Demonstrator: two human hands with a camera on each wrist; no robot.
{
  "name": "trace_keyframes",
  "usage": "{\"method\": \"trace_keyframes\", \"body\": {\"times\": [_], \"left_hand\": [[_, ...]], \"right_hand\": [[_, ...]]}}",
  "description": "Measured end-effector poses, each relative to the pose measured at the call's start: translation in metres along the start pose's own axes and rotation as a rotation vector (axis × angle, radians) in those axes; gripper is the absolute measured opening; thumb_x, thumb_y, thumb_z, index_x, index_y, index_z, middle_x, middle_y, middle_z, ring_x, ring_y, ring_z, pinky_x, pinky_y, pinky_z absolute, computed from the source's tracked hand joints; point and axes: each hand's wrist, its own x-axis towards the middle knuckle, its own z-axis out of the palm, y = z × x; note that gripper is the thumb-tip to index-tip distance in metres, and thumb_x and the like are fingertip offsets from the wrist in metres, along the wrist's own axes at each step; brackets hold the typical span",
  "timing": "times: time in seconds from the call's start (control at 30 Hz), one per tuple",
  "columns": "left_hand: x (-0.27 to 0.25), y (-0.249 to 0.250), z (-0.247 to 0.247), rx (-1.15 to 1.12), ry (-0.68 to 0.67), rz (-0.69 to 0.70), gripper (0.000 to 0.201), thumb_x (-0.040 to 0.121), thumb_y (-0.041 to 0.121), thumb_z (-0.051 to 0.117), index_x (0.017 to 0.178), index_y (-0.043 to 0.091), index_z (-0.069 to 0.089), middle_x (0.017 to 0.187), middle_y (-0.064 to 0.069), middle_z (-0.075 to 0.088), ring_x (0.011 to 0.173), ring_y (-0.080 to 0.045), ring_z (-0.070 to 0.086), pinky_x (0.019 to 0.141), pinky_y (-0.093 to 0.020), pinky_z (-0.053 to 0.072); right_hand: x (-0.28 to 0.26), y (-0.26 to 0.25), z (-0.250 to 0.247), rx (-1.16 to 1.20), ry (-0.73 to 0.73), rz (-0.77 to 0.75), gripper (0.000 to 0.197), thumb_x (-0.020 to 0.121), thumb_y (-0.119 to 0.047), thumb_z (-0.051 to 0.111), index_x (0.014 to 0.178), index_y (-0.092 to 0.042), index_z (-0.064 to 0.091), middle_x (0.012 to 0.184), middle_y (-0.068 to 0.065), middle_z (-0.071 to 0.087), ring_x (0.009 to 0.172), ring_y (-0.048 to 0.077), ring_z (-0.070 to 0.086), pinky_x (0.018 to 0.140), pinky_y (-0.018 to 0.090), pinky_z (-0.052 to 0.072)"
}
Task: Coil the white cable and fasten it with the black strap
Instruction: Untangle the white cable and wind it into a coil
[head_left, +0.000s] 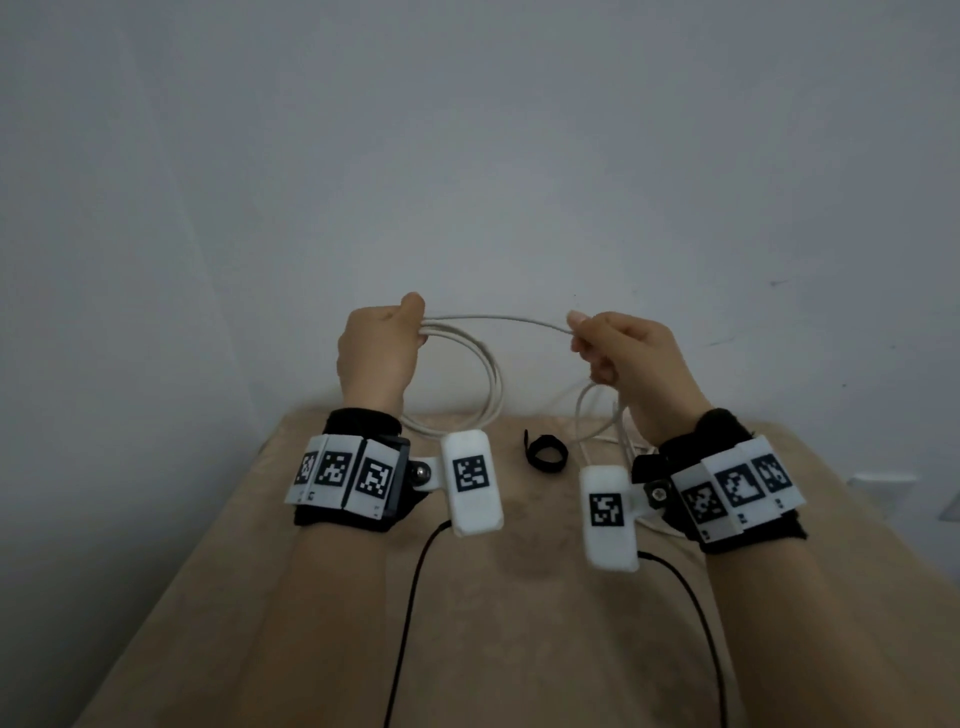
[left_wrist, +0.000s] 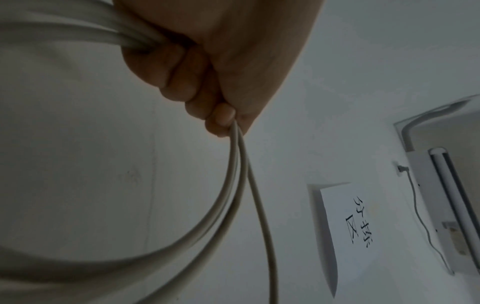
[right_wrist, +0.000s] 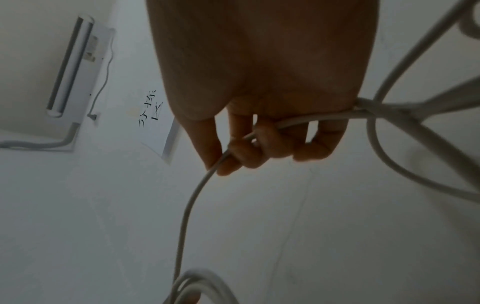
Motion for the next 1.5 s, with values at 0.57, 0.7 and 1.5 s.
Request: {"method": "trace_keyframes", "body": {"times": [0.57, 0.7, 1.5], "left_hand": [[-0.002, 0.000, 0.006, -0.312, -0.028, -0.233, 0.037, 0.089, 0.019, 0.048, 0.053, 0.014, 0.042, 0.032, 0.012, 0.038, 0.026, -0.005, 0.022, 0.033, -0.014, 0.016], [-0.004, 0.000, 0.006, -0.357, -0.020, -0.248, 0.037, 0.091, 0.020, 0.048, 0.055, 0.014, 0.042, 0.031, 0.012, 0.037, 0.026, -0.005, 0.021, 0.033, -0.014, 0.016], [-0.008, -0.001, 0.023, -0.678, -0.420, -0.486, 0.042, 0.091, 0.015, 0.034, 0.050, 0.019, 0.027, 0.037, 0.007, 0.019, 0.028, -0.006, 0.013, 0.032, -0.016, 0.013]], "right_hand": [[-0.009, 0.008, 0.030, 0.033, -0.448, 0.181, 0.036, 0.102, -0.025, 0.037, 0.115, -0.007, 0.065, 0.106, 0.012, 0.072, 0.101, 0.029, 0.068, 0.094, 0.040, 0.051], [-0.010, 0.010, 0.033, 0.121, -0.463, 0.156, 0.038, 0.102, -0.023, 0.035, 0.108, -0.004, 0.067, 0.095, 0.012, 0.073, 0.102, 0.033, 0.065, 0.101, 0.046, 0.046], [-0.002, 0.013, 0.031, 0.603, -0.372, 0.203, 0.025, 0.099, -0.024, 0.042, 0.083, -0.009, 0.055, 0.057, -0.007, 0.037, 0.047, 0.005, 0.034, 0.053, 0.020, 0.041]]}}
